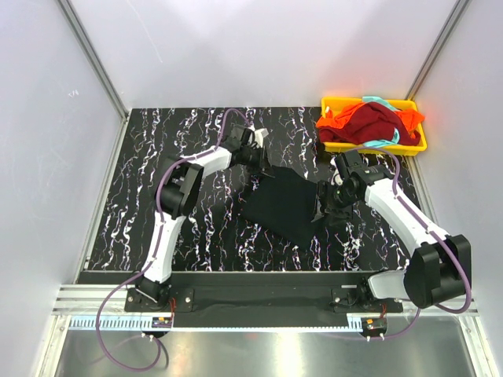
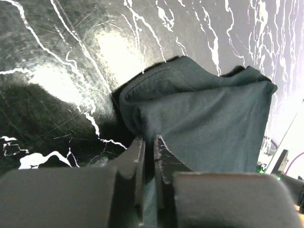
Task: Fold and stack the t-shirts
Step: Neatly place the folded tshirt to the corner, then reset both grippers
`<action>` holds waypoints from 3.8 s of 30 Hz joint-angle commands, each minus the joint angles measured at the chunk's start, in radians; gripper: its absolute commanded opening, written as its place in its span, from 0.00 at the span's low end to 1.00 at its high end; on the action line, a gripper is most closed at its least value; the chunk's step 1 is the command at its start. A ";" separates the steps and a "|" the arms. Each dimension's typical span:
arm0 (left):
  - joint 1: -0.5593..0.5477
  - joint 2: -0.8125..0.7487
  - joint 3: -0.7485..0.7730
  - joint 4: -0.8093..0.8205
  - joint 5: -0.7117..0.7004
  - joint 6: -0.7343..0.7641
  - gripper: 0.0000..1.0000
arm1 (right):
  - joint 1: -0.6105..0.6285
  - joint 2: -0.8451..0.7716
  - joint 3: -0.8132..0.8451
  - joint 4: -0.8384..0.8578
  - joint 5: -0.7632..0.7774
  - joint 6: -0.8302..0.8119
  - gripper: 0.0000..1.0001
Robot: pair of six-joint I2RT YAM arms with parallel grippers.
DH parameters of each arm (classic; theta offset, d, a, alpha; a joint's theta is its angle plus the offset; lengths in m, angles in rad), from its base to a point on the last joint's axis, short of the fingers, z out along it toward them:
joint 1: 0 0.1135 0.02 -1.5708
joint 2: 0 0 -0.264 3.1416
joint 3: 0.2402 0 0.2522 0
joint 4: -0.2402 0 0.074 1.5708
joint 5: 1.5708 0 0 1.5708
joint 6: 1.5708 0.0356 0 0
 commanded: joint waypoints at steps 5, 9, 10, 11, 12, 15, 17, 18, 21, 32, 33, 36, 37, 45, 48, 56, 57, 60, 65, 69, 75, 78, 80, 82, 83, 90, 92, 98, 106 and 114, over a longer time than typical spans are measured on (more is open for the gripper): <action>0.026 -0.029 -0.039 -0.055 -0.072 0.031 0.00 | -0.007 -0.042 0.000 0.000 -0.055 -0.020 0.67; 0.095 -0.113 -0.105 -0.127 -0.185 0.083 0.00 | -0.007 -0.048 -0.009 0.001 -0.087 -0.016 0.66; 0.113 -0.148 -0.116 -0.130 -0.196 0.097 0.00 | -0.007 -0.048 -0.010 0.001 -0.093 -0.017 0.66; 0.127 -0.162 -0.126 -0.131 -0.227 0.106 0.00 | -0.006 -0.045 -0.012 0.001 -0.097 -0.016 0.66; 0.159 -0.174 -0.125 -0.151 -0.241 0.117 0.00 | -0.007 -0.042 -0.010 0.001 -0.103 -0.017 0.66; 0.231 -0.184 -0.081 -0.191 -0.271 0.163 0.00 | -0.007 -0.021 0.000 0.001 -0.113 -0.022 0.66; 0.268 -0.170 -0.039 -0.213 -0.299 0.201 0.00 | -0.007 0.002 0.015 0.001 -0.127 -0.023 0.66; 0.303 -0.161 0.016 -0.238 -0.313 0.217 0.00 | -0.007 0.011 0.020 0.001 -0.132 -0.022 0.66; 0.368 -0.091 0.167 -0.301 -0.354 0.286 0.00 | -0.007 0.060 0.046 -0.002 -0.140 -0.025 0.66; 0.518 0.141 0.570 -0.406 -0.572 0.556 0.00 | -0.007 0.303 0.209 -0.062 -0.161 -0.040 0.66; 0.543 0.163 0.658 -0.427 -0.540 0.539 0.00 | -0.007 0.320 0.224 -0.071 -0.152 -0.042 0.66; 0.558 0.184 0.749 -0.426 -0.641 0.566 0.00 | -0.006 0.375 0.269 -0.097 -0.164 -0.040 0.65; 0.563 0.181 0.757 -0.424 -0.673 0.574 0.00 | -0.007 0.399 0.291 -0.105 -0.163 -0.046 0.65; 0.643 0.144 0.670 -0.285 -0.719 0.691 0.00 | -0.007 0.533 0.394 -0.126 -0.163 -0.045 0.65; 0.644 0.152 0.674 -0.196 -0.742 0.743 0.00 | -0.007 0.579 0.425 -0.134 -0.166 -0.045 0.64; 0.652 0.213 0.731 0.051 -0.778 0.820 0.00 | -0.009 0.647 0.476 -0.167 -0.140 -0.060 0.64; 0.653 0.218 0.736 0.063 -0.775 0.827 0.00 | -0.011 0.650 0.476 -0.169 -0.138 -0.063 0.64; 0.661 0.249 0.766 0.094 -0.755 0.821 0.00 | -0.017 0.665 0.479 -0.174 -0.130 -0.068 0.63; 0.676 0.281 0.806 0.146 -0.739 0.829 0.00 | -0.037 0.689 0.487 -0.177 -0.141 -0.072 0.63; 0.704 0.289 0.834 0.177 -0.680 0.780 0.00 | -0.044 0.708 0.491 -0.177 -0.152 -0.072 0.62; 0.724 0.273 0.838 0.205 -0.672 0.717 0.43 | -0.044 0.723 0.497 -0.174 -0.166 -0.071 0.61; 0.713 0.229 0.806 0.179 -0.687 0.702 0.71 | -0.044 0.699 0.497 -0.171 -0.170 -0.063 0.61; 0.692 0.156 0.748 0.143 -0.733 0.691 0.91 | -0.044 0.673 0.491 -0.164 -0.163 -0.059 0.61; 0.672 0.033 0.628 0.107 -0.784 0.665 0.99 | -0.044 0.616 0.467 -0.152 -0.158 -0.052 0.61; 0.643 -0.022 0.557 0.108 -0.804 0.636 0.99 | -0.044 0.592 0.453 -0.134 -0.159 -0.048 0.61; 0.373 -0.654 -0.236 0.139 -0.783 0.386 0.99 | -0.047 0.221 0.190 0.009 -0.149 0.015 0.65; 0.246 -0.830 -0.373 0.116 -0.741 0.280 0.99 | -0.052 0.136 0.119 0.059 -0.143 0.038 0.66; 0.092 -1.235 -0.940 0.242 -0.448 -0.154 0.99 | -0.079 -0.175 -0.125 0.188 -0.135 0.133 0.77; 0.052 -1.863 -1.387 0.284 -0.285 -0.438 0.99 | -0.089 -0.597 -0.538 0.483 -0.256 0.479 1.00; 0.054 -2.413 -1.708 0.320 -0.206 -0.812 0.99 | -0.090 -1.118 -0.887 0.645 -0.259 0.798 1.00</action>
